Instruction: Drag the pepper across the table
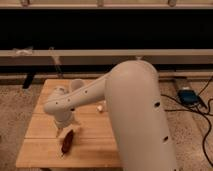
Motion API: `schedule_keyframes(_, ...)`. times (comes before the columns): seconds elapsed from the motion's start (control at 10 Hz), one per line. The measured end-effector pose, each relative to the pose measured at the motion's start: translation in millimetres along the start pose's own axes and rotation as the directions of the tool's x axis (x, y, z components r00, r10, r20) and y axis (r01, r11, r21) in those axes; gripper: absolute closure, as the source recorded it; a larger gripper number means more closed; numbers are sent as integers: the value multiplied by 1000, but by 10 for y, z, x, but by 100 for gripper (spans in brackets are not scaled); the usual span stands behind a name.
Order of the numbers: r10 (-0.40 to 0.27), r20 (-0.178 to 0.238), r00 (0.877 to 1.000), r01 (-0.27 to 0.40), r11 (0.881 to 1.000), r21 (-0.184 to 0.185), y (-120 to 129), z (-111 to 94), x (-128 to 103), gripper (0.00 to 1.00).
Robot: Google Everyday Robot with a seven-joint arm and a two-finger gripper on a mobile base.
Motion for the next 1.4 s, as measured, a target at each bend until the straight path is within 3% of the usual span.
schedule_keyframes(0.2, 11, 12, 1000, -11, 1000, 4, 22, 73, -47, 24)
schedule_keyframes(0.9, 11, 41, 999, -11, 1000, 12, 14, 185, -125, 95)
schedule_keyframes(1.0, 12, 41, 999, -13, 1000, 10, 31, 184, -141, 99)
schedule_keyframes(1.4, 19, 22, 1000, -19, 1000, -3, 126, 101, -133, 100)
